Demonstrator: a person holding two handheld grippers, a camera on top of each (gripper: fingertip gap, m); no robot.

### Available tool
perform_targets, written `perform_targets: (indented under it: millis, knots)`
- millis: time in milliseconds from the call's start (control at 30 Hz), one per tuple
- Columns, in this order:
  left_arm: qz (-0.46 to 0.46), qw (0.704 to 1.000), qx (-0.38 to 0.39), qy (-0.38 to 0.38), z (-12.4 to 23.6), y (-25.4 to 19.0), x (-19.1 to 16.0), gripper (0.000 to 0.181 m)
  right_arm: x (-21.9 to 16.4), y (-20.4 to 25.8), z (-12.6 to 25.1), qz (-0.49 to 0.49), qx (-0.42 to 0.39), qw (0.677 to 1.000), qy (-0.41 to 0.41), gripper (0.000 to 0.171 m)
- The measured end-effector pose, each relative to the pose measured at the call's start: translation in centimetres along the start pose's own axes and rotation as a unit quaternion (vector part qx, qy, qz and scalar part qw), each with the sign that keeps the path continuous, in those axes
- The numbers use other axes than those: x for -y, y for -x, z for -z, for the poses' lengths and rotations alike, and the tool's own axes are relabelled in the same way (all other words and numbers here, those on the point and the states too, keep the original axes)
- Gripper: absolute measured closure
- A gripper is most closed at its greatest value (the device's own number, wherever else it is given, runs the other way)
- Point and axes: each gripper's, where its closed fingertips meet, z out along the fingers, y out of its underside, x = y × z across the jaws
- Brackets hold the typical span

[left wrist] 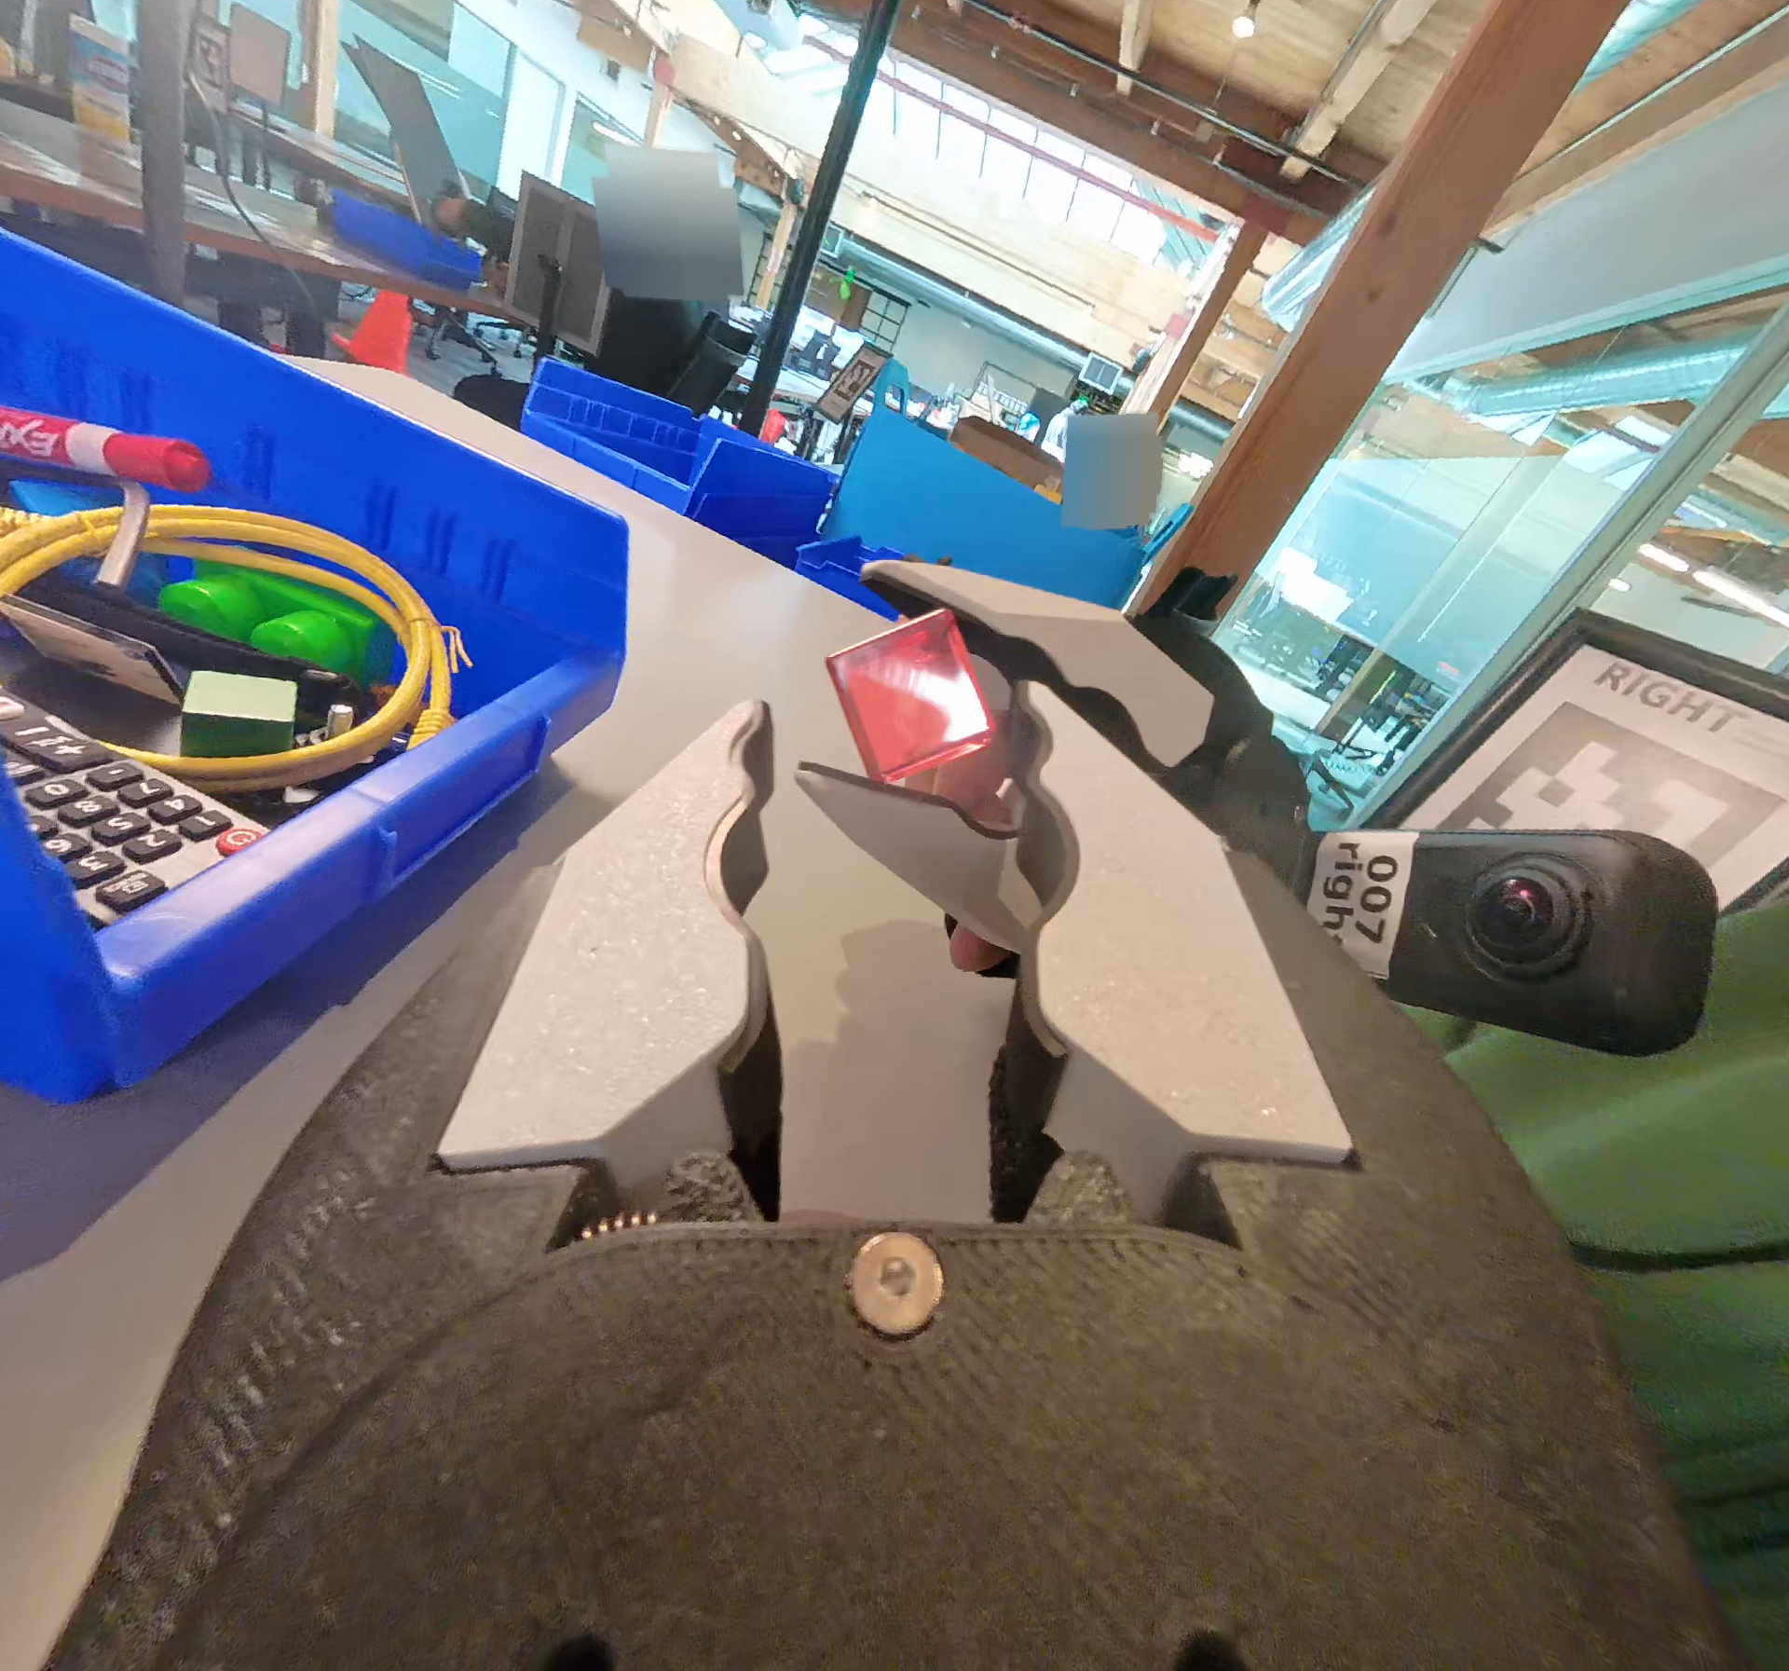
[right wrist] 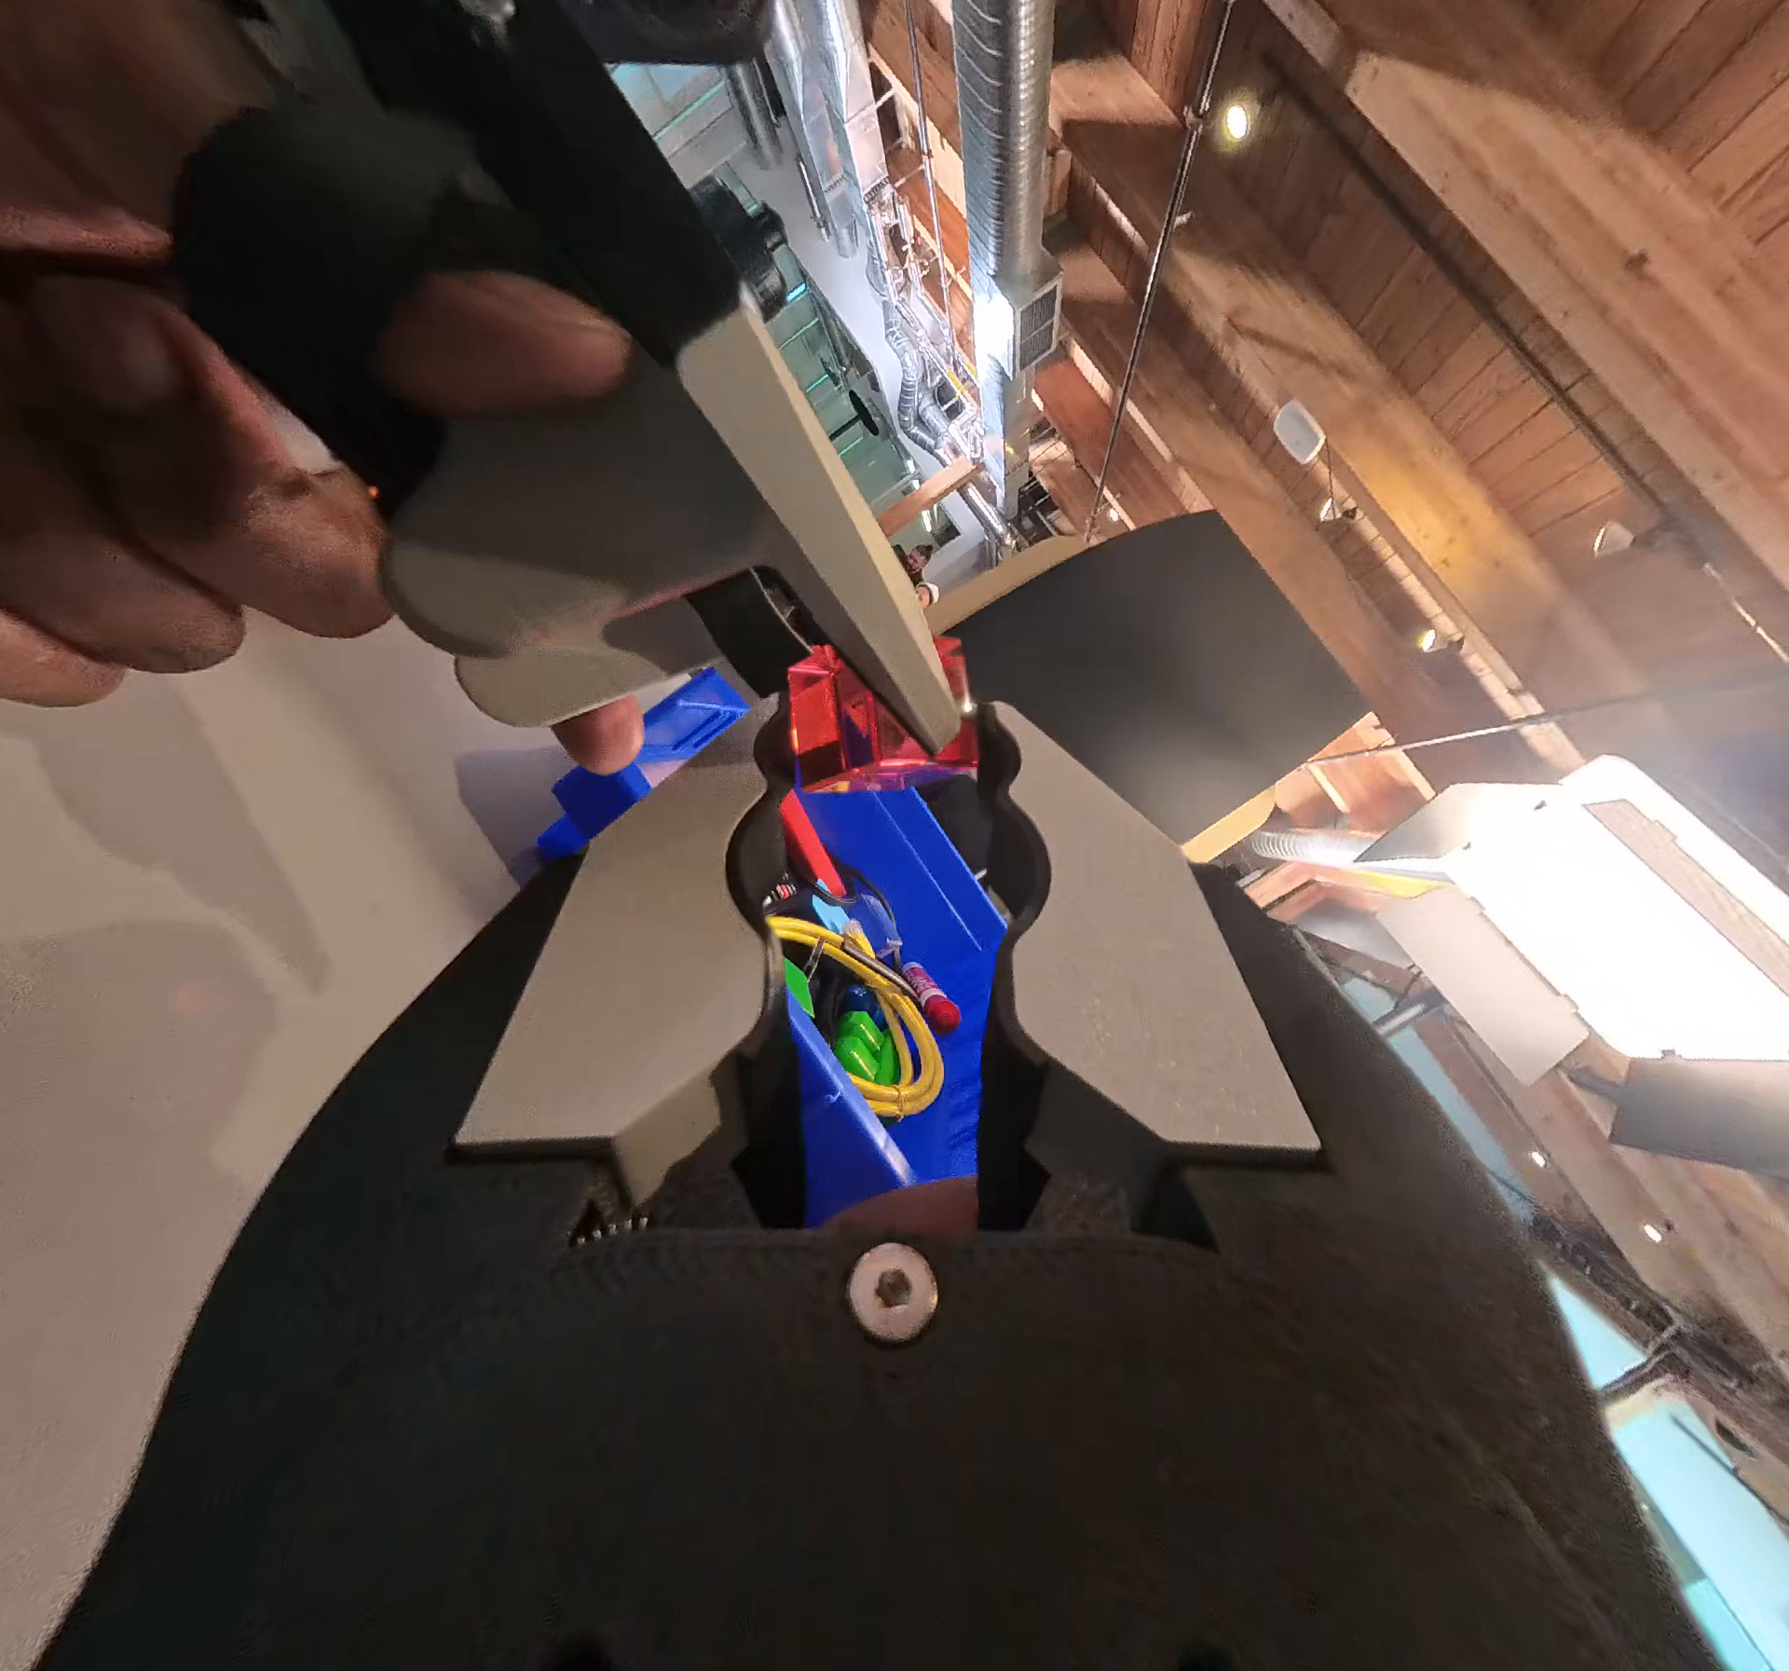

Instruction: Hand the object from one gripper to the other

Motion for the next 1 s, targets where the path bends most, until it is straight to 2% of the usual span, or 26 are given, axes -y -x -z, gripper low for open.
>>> perform_targets:
  millis: [133,167,233,300,367,500,600,700,767,833,933,1000]
  knots:
    - [-0.038,0.999,0.012,-0.001,0.1,0.0,0.0,0.147,0.4,-0.1,0.2,-0.019,0.003,1.0,-0.013,0.135]
    - [-0.062,0.997,0.044,-0.009,0.3,0.7,0.4,0.153,0.7,-0.3,0.3,-0.039,0.005,0.999,-0.021,0.138]
    - [-0.135,0.986,0.096,-0.017,0.8,1.5,1.0,0.154,0.6,-0.6,0.3,-0.098,0.022,0.995,-0.023,0.136]
    - [-0.225,0.963,0.146,-0.032,1.3,1.8,2.0,0.154,0.6,-0.9,0.4,-0.187,0.052,0.981,-0.028,0.134]
    - [-0.316,0.927,0.199,-0.042,1.7,1.9,3.0,0.154,0.8,-1.2,0.7,-0.299,0.098,0.948,-0.042,0.13]
    - [-0.459,0.851,0.253,-0.041,1.6,1.2,3.5,0.154,1.2,-1.5,1.2,-0.506,0.199,0.836,-0.069,0.125]
    - [-0.534,0.807,0.251,-0.027,0.9,0.2,2.8,0.154,1.0,-1.8,1.4,-0.589,0.234,0.77,-0.074,0.124]
    - [-0.587,0.778,0.225,-0.022,0.0,-1.1,1.8,0.154,1.5,-1.3,1.6,-0.612,0.267,0.74,-0.077,0.124]
    - [-0.592,0.775,0.22,-0.014,-0.3,-1.1,1.4,0.154,1.4,-1.2,1.6,-0.592,0.256,0.76,-0.074,0.143]
    - [-0.563,0.797,0.221,-0.003,-0.4,-0.4,1.2,0.154,0.4,-1.5,1.1,-0.549,0.21,0.807,-0.055,0.143]
    - [-0.446,0.871,0.207,-0.001,0.0,0.8,1.4,0.14,-0.7,-2.6,0.7,-0.47,0.134,0.872,-0.037,0.143]
    - [-0.336,0.926,0.173,-0.021,0.6,1.0,1.9,0.135,-0.9,-3.2,0.6,-0.404,0.085,0.91,-0.031,0.143]
